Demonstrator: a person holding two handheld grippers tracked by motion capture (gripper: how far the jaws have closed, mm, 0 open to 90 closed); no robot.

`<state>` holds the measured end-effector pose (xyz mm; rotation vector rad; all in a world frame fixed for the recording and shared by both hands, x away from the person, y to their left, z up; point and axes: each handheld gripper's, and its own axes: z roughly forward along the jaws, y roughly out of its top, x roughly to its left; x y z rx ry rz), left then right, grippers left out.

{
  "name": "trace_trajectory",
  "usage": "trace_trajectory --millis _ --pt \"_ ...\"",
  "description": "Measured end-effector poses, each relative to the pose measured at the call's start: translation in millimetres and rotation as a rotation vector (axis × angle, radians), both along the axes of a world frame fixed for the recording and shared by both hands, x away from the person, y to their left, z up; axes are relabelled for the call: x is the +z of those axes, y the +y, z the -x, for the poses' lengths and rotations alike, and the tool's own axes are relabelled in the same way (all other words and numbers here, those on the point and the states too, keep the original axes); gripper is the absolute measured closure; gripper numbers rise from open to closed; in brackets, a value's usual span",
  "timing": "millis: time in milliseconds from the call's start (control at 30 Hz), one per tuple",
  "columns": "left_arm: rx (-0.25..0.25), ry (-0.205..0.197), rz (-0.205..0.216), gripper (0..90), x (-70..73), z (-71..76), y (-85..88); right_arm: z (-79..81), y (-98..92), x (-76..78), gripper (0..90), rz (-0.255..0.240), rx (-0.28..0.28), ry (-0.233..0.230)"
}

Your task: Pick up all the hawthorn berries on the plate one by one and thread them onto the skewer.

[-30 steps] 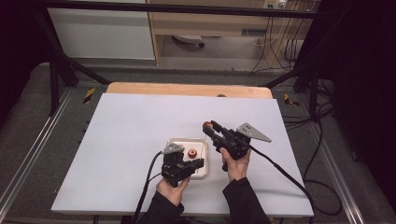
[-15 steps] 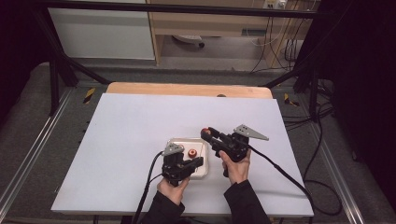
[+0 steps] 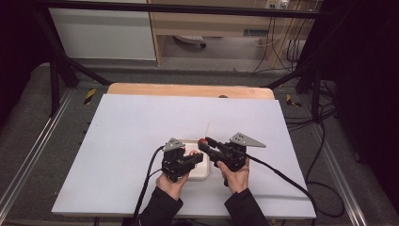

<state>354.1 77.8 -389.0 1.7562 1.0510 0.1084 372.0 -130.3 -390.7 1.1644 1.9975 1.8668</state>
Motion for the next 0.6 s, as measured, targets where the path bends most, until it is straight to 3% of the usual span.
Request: trace_trajectory --millis 67,267,400,533,600 --pt "-0.009 0.006 -0.010 88.4 0.5 -1.8 0.8 1.2 3.0 -3.3 60.7 -0.001 0.025 0.025" --pt "-0.033 -0.027 -0.018 88.4 -0.2 -1.3 4.1 2.3 3.0 -3.2 59.5 0.003 0.033 0.005" --pt "-0.052 -0.066 -0.076 88.3 4.4 -3.0 9.2 2.6 -4.2 5.0 48.9 0.012 0.018 -0.028" --pt "-0.060 -0.100 -0.149 88.3 10.4 -5.3 19.9 0.5 -15.3 15.8 36.7 0.054 -0.022 -0.069" --pt "-0.071 -0.116 -0.182 88.2 12.9 -7.2 27.2 -1.1 -20.1 19.6 29.9 0.080 -0.029 -0.069"
